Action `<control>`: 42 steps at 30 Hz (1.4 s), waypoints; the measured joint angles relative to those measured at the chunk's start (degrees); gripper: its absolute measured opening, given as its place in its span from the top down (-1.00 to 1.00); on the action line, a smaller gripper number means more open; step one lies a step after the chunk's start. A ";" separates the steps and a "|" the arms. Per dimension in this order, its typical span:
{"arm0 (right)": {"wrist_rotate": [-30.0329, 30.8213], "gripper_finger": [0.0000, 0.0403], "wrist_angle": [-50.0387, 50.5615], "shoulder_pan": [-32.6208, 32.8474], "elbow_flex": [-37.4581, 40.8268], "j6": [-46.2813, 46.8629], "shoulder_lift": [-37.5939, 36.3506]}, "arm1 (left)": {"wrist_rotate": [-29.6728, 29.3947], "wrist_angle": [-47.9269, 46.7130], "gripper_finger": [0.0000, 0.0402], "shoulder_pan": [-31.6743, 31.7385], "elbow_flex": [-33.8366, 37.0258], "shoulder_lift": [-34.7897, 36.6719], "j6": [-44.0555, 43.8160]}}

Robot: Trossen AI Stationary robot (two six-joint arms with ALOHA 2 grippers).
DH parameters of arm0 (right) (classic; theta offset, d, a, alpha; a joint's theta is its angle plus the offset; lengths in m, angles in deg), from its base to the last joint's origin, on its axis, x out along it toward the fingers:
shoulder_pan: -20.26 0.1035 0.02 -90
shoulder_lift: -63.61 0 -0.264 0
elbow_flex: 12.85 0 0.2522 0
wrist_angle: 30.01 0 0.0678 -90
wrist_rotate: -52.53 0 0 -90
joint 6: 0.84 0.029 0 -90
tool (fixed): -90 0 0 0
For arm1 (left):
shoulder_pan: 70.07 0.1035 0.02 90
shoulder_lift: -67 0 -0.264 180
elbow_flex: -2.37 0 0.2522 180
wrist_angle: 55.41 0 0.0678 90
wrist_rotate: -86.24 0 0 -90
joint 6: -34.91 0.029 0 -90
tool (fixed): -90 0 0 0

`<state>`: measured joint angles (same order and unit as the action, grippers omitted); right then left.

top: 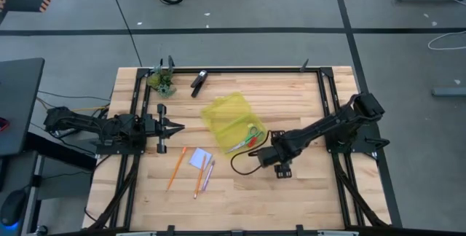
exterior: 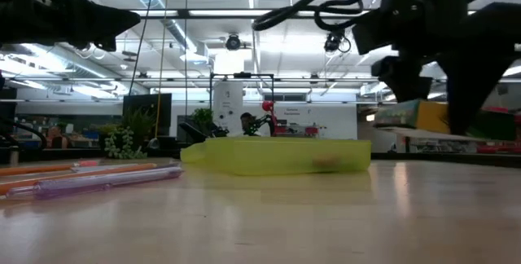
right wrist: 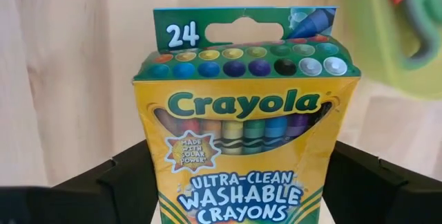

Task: Pack school essentials
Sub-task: Put the crayon box into the yellow supply box

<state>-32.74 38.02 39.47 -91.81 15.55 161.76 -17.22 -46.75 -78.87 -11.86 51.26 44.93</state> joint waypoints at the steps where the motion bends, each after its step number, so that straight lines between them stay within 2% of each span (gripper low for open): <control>1: 0.00 -0.67 -0.04 -0.55 -0.25 -1.10 0.00 | 0.01 0.00 0.83 -0.02 0.00 -0.01 0.00; 10: 0.39 -0.67 0.17 -5.60 -2.60 -8.40 0.00 | -0.01 0.00 0.88 -0.02 0.00 -0.01 0.00; 21: 5.55 -0.67 0.62 -10.00 -7.45 -17.95 0.53 | 0.00 0.00 0.82 -0.02 0.00 0.00 0.00; 31: 12.05 -0.67 2.82 -13.67 -19.41 -29.46 10.54 | 0.01 -0.02 0.86 -0.02 0.00 0.00 0.00; 42: 12.95 -0.67 2.16 -16.46 -31.47 -39.62 20.05 | -0.01 0.00 0.81 -0.01 0.00 0.01 0.00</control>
<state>-19.79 40.17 23.01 -123.28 -24.06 181.81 -17.23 -46.76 -78.88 -11.86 51.27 44.93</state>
